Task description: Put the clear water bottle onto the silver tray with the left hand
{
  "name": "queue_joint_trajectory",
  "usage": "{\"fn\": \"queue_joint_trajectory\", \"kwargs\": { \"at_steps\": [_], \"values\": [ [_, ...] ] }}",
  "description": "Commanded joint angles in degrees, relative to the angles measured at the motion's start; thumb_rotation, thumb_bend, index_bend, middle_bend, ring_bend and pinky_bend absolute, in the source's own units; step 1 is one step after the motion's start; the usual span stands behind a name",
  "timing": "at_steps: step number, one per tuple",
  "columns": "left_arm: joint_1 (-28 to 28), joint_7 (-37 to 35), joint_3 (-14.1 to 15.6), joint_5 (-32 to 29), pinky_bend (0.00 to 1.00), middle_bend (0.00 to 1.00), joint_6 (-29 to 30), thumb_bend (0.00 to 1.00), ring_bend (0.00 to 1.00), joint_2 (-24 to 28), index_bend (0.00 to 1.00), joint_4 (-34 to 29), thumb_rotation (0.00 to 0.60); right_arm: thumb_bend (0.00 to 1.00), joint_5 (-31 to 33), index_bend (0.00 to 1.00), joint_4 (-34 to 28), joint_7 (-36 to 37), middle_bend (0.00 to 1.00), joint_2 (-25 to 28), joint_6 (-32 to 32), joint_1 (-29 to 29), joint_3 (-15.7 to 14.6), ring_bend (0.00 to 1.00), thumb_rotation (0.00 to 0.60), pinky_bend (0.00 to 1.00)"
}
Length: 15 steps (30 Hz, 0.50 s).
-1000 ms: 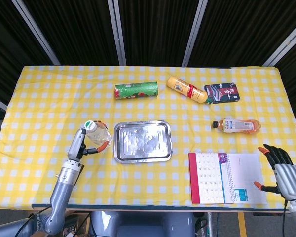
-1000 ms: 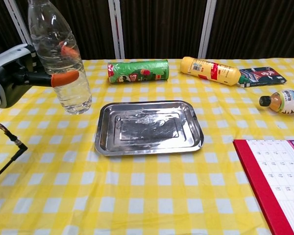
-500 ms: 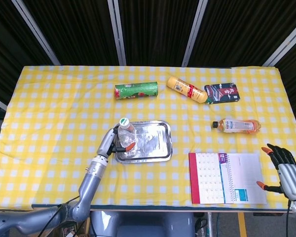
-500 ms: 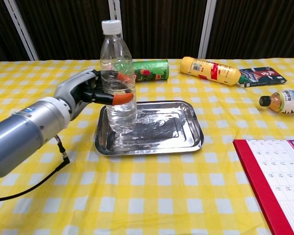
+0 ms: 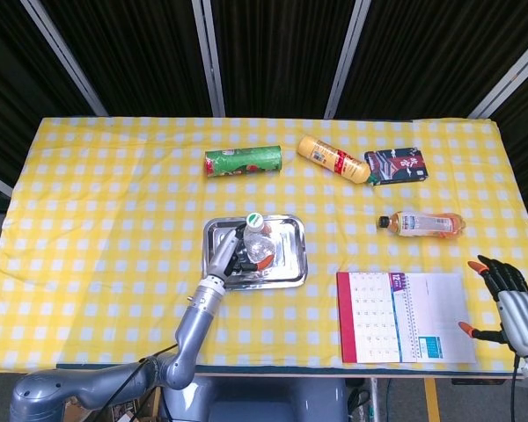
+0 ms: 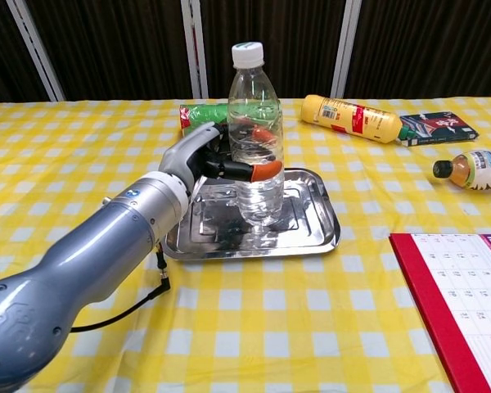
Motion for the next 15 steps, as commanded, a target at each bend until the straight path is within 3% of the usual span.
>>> {"fn": "queue_joint_trajectory", "kwargs": {
  "at_steps": [1, 8, 15],
  "values": [
    [-0.4, 0.7, 0.1, 0.3, 0.11, 0.56, 0.3, 0.43, 0.16, -0.6, 0.56, 0.7, 0.600, 0.16, 0.0, 0.15, 0.2, 0.1, 0.07, 0.0, -0.1, 0.0, 0.0, 0.00, 0.600, 0.00],
    [1.8, 4.2, 0.5, 2.0, 0.11, 0.56, 4.3, 0.43, 0.16, 3.4, 0.56, -5.5, 0.600, 0.16, -0.2, 0.15, 0.2, 0.7, 0.07, 0.2, 0.1, -0.1, -0.1, 0.00, 0.600, 0.00],
    [11.6, 7.8, 1.1, 3.6, 0.11, 0.56, 12.1, 0.43, 0.16, 19.9, 0.56, -21.3, 0.600, 0.16, -1.0, 0.15, -0.6, 0.5, 0.07, 0.6, 1.1, -0.6, -0.4, 0.00, 0.600, 0.00]
  ]
}}
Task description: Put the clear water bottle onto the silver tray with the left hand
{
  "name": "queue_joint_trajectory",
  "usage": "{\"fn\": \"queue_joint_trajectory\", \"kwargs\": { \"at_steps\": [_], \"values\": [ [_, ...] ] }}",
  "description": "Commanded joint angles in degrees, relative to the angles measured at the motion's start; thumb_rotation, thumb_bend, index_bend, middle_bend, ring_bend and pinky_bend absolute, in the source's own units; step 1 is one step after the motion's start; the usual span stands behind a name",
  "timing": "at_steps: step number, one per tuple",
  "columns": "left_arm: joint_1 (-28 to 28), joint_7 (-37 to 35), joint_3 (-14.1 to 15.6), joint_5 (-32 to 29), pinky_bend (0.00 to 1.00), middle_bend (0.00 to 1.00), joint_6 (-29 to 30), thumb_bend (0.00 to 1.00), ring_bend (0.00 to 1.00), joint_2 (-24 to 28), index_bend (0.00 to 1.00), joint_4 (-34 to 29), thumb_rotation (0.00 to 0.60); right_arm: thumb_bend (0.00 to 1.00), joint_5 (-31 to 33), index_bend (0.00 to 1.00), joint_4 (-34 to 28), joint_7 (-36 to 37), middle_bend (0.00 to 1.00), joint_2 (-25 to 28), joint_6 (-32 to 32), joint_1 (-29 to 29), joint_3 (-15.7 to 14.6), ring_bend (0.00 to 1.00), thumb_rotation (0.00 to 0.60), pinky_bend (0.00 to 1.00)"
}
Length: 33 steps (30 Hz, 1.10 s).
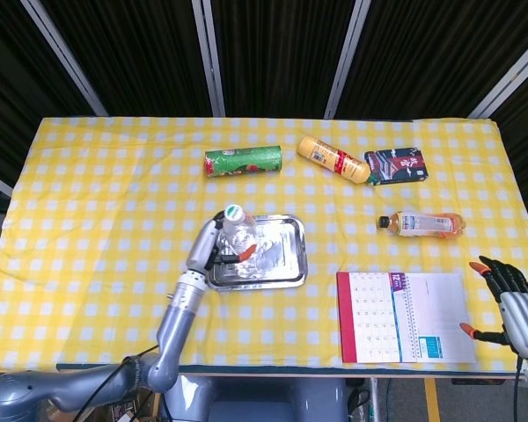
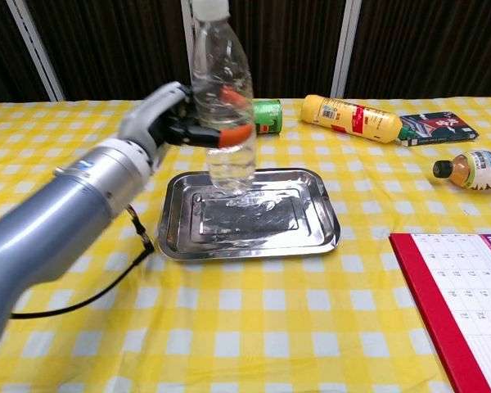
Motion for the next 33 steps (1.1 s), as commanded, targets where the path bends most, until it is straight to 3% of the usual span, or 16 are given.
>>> {"fn": "queue_joint_trajectory", "kwargs": {
  "at_steps": [1, 9, 15, 22, 33],
  "values": [
    [8.1, 2.3, 0.4, 0.9, 0.11, 0.56, 5.3, 0.43, 0.16, 13.4, 0.56, -10.9, 0.600, 0.16, -0.3, 0.15, -0.5, -0.3, 0.07, 0.1, 0.3, -0.2, -0.2, 0.00, 0.600, 0.00],
    [18.1, -5.1, -0.7, 0.0, 0.11, 0.56, 6.8, 0.43, 0.16, 32.5, 0.56, -16.0, 0.600, 0.16, -0.3, 0.15, -1.2, -2.5, 0.07, -0.5, -0.9, 0.3, -0.4, 0.00, 0.600, 0.00],
    [21.6, -11.7, -1.2, 0.0, 0.11, 0.56, 6.8, 0.45, 0.16, 38.4, 0.56, -14.0, 0.600, 0.16, 0.1, 0.15, -1.4, -3.5, 0.07, -0.8, -1.4, 0.5, -0.4, 0.00, 0.600, 0.01],
    [21.9, -17.2, -0.6, -1.2, 0.11, 0.57, 4.7, 0.45, 0.16, 38.2, 0.56, -10.0, 0.600, 0.16, 0.4, 0.15, -1.4, -3.6, 0.07, -0.9, -1.8, 0.6, -0.4, 0.00, 0.600, 0.00],
    [13.9, -14.3, 1.5, 0.1, 0.11, 0.57, 0.5, 0.46, 0.16, 26.5, 0.56, -10.2, 0.600, 0.16, 0.5, 0.15, -1.1, -3.0, 0.07, -0.8, -1.6, 0.5, -0.4, 0.00, 0.600, 0.01]
  ]
}}
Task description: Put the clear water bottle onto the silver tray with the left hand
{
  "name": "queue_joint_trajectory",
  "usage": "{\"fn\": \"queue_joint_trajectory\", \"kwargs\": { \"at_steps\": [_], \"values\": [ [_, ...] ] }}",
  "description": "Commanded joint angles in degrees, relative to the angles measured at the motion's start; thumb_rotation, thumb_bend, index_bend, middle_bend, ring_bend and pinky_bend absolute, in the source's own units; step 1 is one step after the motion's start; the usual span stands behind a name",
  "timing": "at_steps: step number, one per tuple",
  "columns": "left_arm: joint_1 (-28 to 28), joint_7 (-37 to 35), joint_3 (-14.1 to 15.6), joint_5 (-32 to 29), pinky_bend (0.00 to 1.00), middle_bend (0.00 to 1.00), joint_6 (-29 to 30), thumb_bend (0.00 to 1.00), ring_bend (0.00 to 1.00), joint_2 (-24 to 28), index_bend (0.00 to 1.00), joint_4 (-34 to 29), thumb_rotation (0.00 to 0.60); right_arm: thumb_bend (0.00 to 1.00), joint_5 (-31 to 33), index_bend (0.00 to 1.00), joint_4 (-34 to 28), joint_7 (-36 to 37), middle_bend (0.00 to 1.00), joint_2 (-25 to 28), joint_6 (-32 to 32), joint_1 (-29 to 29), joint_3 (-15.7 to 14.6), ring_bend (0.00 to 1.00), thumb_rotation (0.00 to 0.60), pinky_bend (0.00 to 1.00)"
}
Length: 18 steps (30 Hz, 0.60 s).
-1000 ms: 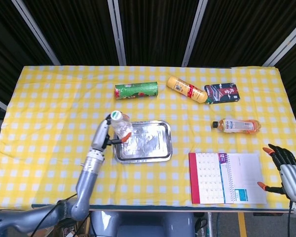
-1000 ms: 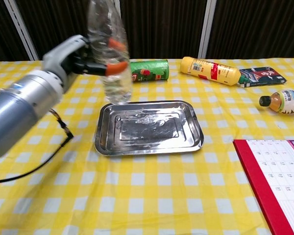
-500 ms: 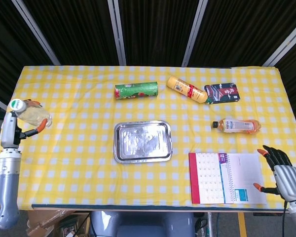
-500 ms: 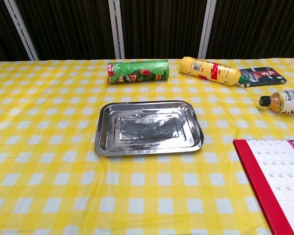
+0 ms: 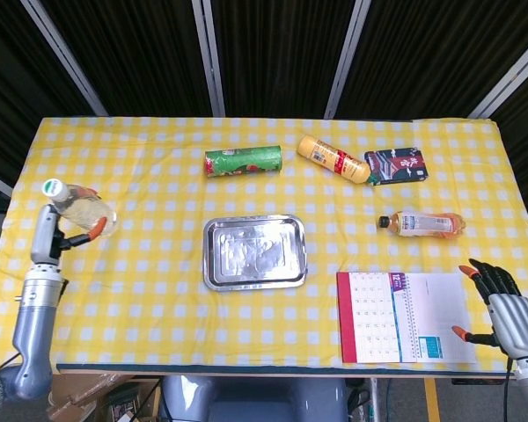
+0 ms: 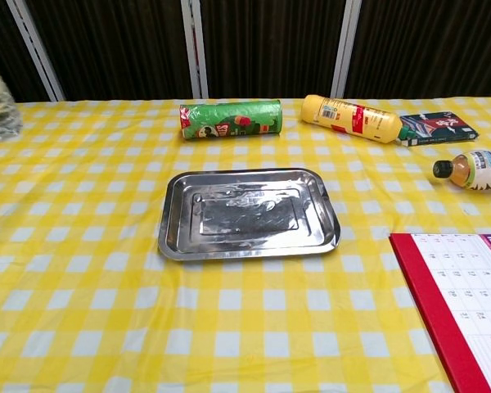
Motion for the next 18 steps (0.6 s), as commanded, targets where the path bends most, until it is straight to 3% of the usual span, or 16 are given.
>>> {"fn": "queue_joint_trajectory", "kwargs": {
  "at_steps": [1, 11, 18],
  "values": [
    [-3.8, 3.3, 0.2, 0.6, 0.11, 0.57, -0.8, 0.46, 0.16, -4.6, 0.56, -1.9, 0.600, 0.16, 0.1, 0.15, 0.2, 0.3, 0.07, 0.0, 0.0, 0.0, 0.0, 0.00, 0.600, 0.00],
    [-13.6, 19.6, -0.3, -4.1, 0.11, 0.57, -1.3, 0.46, 0.16, -16.8, 0.56, -5.8, 0.600, 0.16, -0.1, 0.15, 0.6, 1.1, 0.07, 0.1, -0.1, 0.0, 0.0, 0.00, 0.600, 0.01],
    [-17.2, 22.0, -0.7, -8.8, 0.11, 0.57, -2.8, 0.46, 0.17, -23.7, 0.57, -5.4, 0.600, 0.16, 0.0, 0.15, 1.0, 1.6, 0.07, 0.2, -0.1, -0.1, -0.1, 0.00, 0.600, 0.01]
  ]
}}
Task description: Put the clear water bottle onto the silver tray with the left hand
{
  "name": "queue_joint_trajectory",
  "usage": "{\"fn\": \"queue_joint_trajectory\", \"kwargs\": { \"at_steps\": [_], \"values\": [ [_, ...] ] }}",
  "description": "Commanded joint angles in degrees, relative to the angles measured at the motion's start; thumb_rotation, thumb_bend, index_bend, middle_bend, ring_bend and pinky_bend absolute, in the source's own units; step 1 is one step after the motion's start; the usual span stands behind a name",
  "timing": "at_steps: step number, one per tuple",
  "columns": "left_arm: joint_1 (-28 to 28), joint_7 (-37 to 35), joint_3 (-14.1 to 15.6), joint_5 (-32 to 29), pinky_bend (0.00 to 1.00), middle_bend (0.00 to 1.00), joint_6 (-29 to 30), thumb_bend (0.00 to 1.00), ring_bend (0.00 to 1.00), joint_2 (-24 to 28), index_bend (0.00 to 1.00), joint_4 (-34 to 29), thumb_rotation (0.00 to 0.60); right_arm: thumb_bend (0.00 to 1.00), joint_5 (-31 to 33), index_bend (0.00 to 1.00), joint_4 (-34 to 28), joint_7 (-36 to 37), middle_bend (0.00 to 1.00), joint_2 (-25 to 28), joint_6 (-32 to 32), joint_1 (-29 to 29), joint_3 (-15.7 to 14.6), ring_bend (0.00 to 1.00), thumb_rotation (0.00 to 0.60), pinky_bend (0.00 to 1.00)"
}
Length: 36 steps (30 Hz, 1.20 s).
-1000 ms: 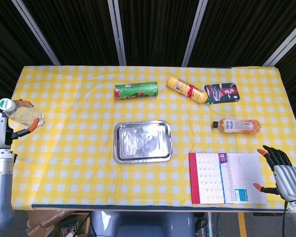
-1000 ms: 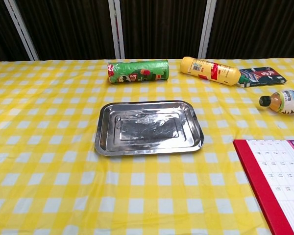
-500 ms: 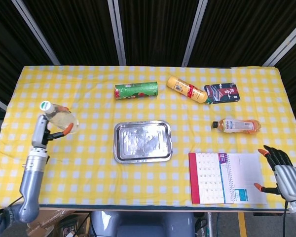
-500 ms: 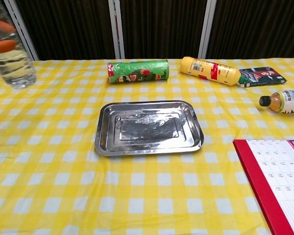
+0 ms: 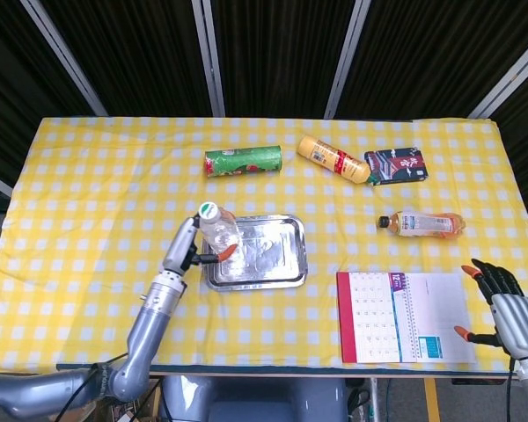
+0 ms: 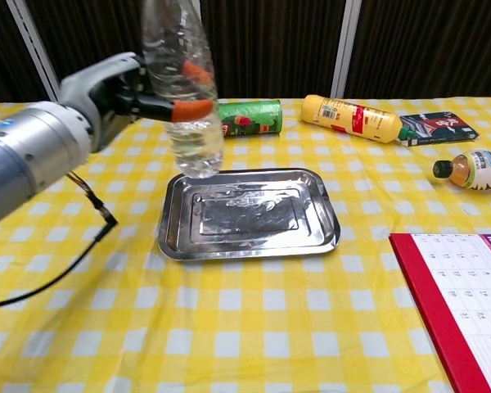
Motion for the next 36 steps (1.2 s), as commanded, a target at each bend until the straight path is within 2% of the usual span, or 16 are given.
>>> {"fn": "queue_joint_trajectory", "kwargs": {
  "at_steps": [1, 5, 10, 14, 18, 23, 28, 32, 36],
  "values": [
    [-1.5, 2.4, -0.3, -1.3, 0.11, 0.57, 0.2, 0.46, 0.17, -1.7, 0.57, -0.4, 0.600, 0.16, 0.2, 0.15, 0.3, 0.5, 0.07, 0.1, 0.1, 0.0, 0.1, 0.00, 0.600, 0.01],
    [0.2, 5.0, -0.1, 0.2, 0.11, 0.57, 3.0, 0.46, 0.17, 1.8, 0.56, -4.5, 0.600, 0.16, 0.2, 0.15, 0.5, 1.2, 0.07, 0.3, 0.5, -0.3, 0.1, 0.00, 0.600, 0.00],
    [4.8, 7.4, -0.2, 1.0, 0.11, 0.57, 7.4, 0.46, 0.17, 10.1, 0.56, -11.0, 0.600, 0.16, -0.5, 0.15, -0.1, 0.6, 0.07, 0.3, 0.8, -0.4, -0.1, 0.00, 0.600, 0.00],
    [9.4, 6.0, 0.5, 1.8, 0.11, 0.57, 8.9, 0.46, 0.17, 17.8, 0.57, -14.1, 0.600, 0.16, -0.6, 0.15, -0.6, -0.6, 0.07, 0.1, 0.3, -0.2, -0.3, 0.00, 0.600, 0.00],
    [12.8, 2.3, 2.3, 2.8, 0.11, 0.59, 8.8, 0.47, 0.19, 22.4, 0.58, -13.4, 0.600, 0.16, -0.3, 0.15, -0.8, -1.1, 0.07, -0.1, 0.0, -0.1, -0.3, 0.00, 0.600, 0.00],
    [14.1, -4.6, 2.5, 3.2, 0.11, 0.61, 7.3, 0.49, 0.21, 22.7, 0.61, -10.1, 0.600, 0.16, 0.0, 0.15, -0.7, -1.3, 0.07, -0.3, -0.4, 0.0, -0.3, 0.00, 0.600, 0.00],
    [12.9, -5.6, 2.1, 4.9, 0.11, 0.63, 7.0, 0.50, 0.23, 20.8, 0.64, -9.4, 0.600, 0.16, 0.1, 0.15, -0.6, -1.2, 0.07, -0.3, -0.6, 0.1, -0.2, 0.00, 0.600, 0.00],
    [11.1, -3.7, 0.8, 5.1, 0.11, 0.63, 7.1, 0.50, 0.23, 20.0, 0.64, -13.4, 0.600, 0.16, 0.4, 0.15, -0.3, -0.9, 0.07, -0.3, -0.8, 0.2, -0.2, 0.00, 0.600, 0.00],
    [8.3, 0.4, -1.8, 4.2, 0.11, 0.63, 7.0, 0.49, 0.23, 19.7, 0.64, -21.2, 0.600, 0.16, 0.5, 0.15, -0.1, -0.9, 0.07, -0.4, -1.1, 0.3, -0.3, 0.00, 0.600, 0.01]
  ]
}}
